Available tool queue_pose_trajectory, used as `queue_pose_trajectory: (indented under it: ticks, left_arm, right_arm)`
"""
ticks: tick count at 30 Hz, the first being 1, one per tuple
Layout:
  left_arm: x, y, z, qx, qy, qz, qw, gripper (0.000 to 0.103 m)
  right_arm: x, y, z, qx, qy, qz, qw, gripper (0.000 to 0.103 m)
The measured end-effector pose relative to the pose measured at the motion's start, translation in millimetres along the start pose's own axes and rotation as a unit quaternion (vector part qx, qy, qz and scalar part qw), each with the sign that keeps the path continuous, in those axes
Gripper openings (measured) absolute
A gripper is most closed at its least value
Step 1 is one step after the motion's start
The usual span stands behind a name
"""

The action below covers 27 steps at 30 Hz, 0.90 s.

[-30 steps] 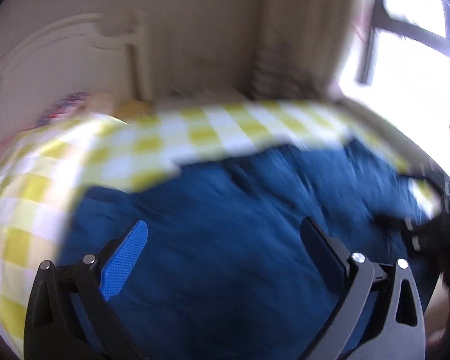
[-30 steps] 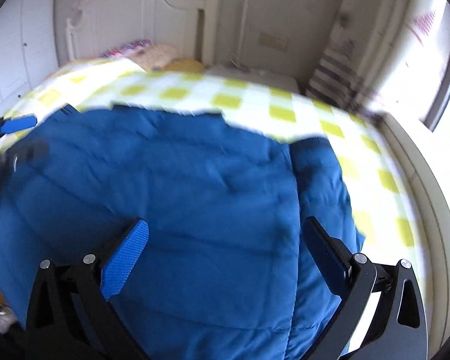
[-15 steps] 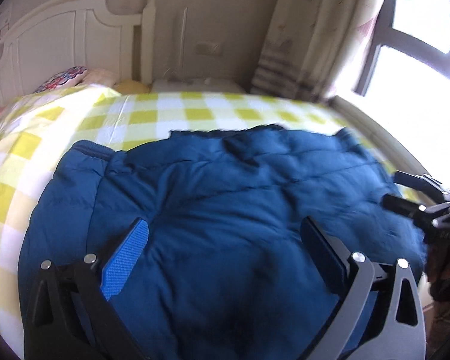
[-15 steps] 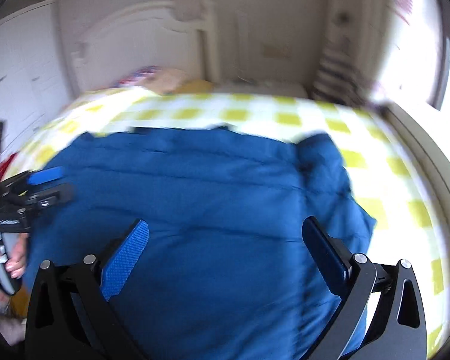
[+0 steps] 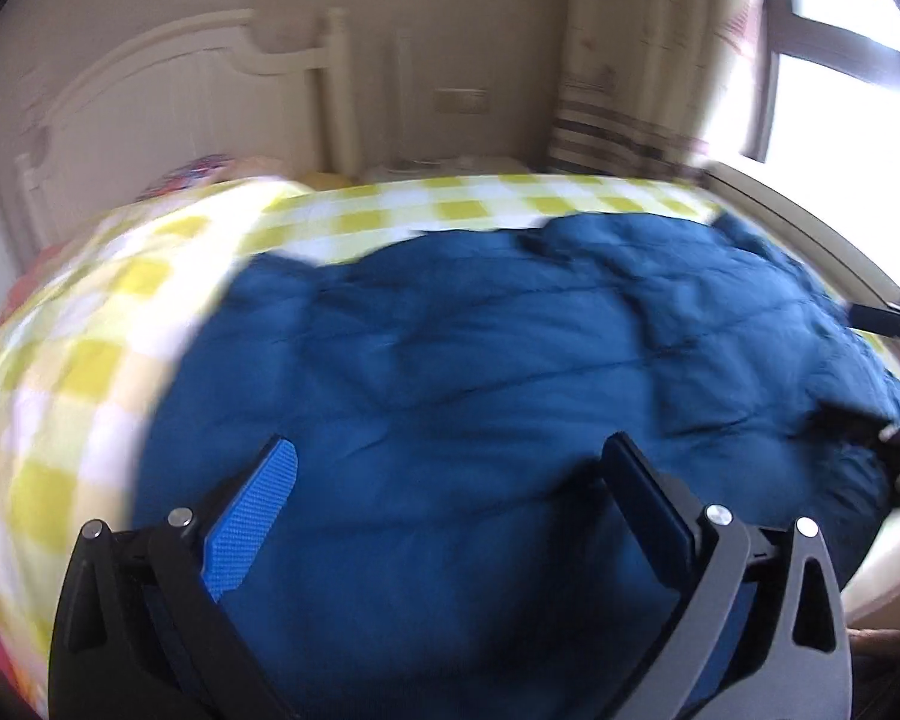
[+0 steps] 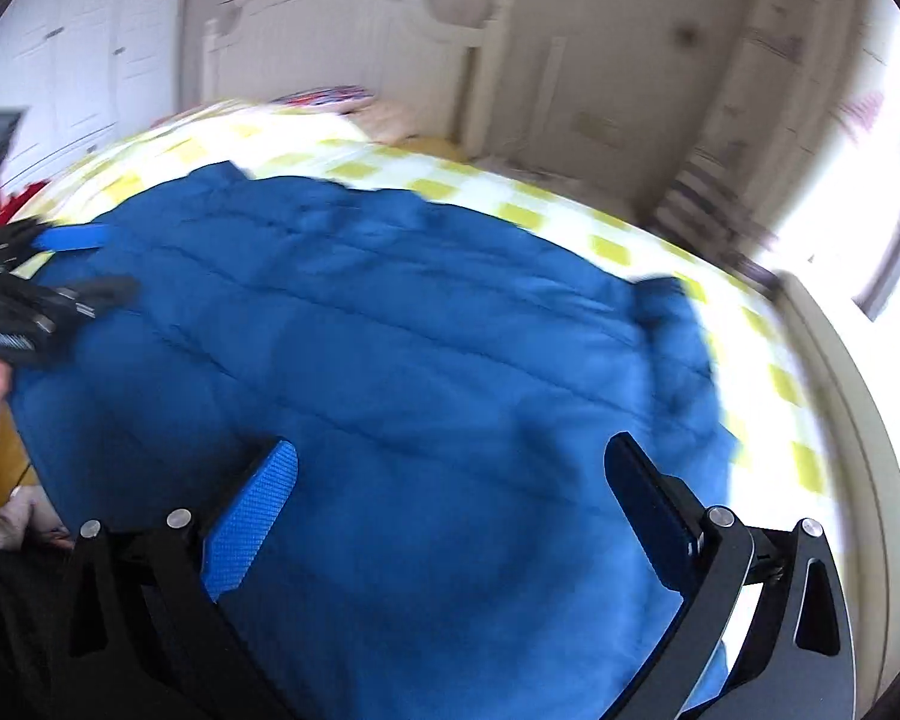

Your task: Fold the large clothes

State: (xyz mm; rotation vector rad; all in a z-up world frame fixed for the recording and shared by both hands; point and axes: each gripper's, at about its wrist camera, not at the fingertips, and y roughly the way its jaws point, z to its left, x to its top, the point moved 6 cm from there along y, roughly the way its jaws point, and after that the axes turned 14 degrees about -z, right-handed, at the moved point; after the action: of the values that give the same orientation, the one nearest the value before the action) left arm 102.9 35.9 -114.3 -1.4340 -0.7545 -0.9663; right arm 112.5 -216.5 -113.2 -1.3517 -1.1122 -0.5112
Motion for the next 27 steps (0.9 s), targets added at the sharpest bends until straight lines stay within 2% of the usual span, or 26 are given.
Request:
queue_pose_trajectory:
  ticks: [2,5,6,9,11,14,16,17,18,19,21,23,25,27]
  left_arm:
    - [-10.4,-1.3,26.8,0.025,-0.017,0.006,0.9995,0.101]
    - [-24.3,-4.3,47.9,0.023,-0.023,-0.005,0.9994,0.101]
    - [-25.4,-4.3,50.3,0.024,-0.022,-0.005,0.9995,0.101]
    - [-22.5,-4.4,50.2,0.042,-0.021,0.008,0.9989,0.101]
    - [-16.7,-13.8,43.1,0.043,-0.027,-0.002,0.9987,0.100]
    - [-7.9,-33.6,6.7,-0.008,-0.007,-0.031,0.9994,0.100]
    - [-8.8,-42.2,-28.9,-0.045,0.036,-0.040,0.9975,0.100]
    - [-11.8,-41.3,-41.5,-0.053,0.057,-0.036,0.9963,0.101]
    - [-19.6,-35.8,-55.0,-0.050,0.087,-0.025,0.9946,0.101]
    - [-28.7,-26.8,-61.9,-0.033,0.109,-0.011,0.9934,0.101]
    - [-34.1,-20.0,-62.9,-0.028,0.109,-0.011,0.9936,0.101]
    - [-32.8,-17.9,-58.3,-0.045,0.091,0.000,0.9948,0.101]
    - [-33.1,-17.7,-54.6,-0.051,0.088,0.004,0.9948,0.101]
    - [-33.6,-17.9,-52.4,-0.050,0.087,0.003,0.9949,0.101]
  right_arm:
    - [-12.5,-4.6,-18.3,-0.008,0.031,0.005,0.999,0.098]
    - [-37.4,-0.5,-40.7,0.040,0.116,0.009,0.992,0.098]
    - [-39.7,-0.9,-40.8,0.045,0.124,0.007,0.991,0.098]
    - [-33.9,-3.6,-34.9,0.012,0.105,0.016,0.994,0.098]
    - [-20.9,-14.2,-20.4,-0.029,0.066,0.003,0.997,0.098]
    - [-6.7,-27.8,18.2,0.014,0.025,-0.027,0.999,0.098]
    - [-4.1,-31.9,56.2,0.056,-0.015,-0.034,0.998,0.098]
    - [-6.1,-30.3,73.5,0.067,-0.042,-0.032,0.996,0.098]
    - [-8.4,-26.9,82.2,0.060,-0.061,-0.031,0.996,0.098]
    - [-11.0,-20.1,86.0,0.049,-0.073,-0.024,0.996,0.098]
    - [-16.3,-10.3,80.4,0.060,-0.051,-0.005,0.997,0.098]
    - [-16.2,-11.1,74.2,0.068,-0.045,0.000,0.997,0.098]
    - [-14.2,-14.2,61.5,0.068,-0.046,0.004,0.997,0.098]
    - [-11.2,-20.7,37.6,0.055,-0.018,-0.001,0.998,0.098]
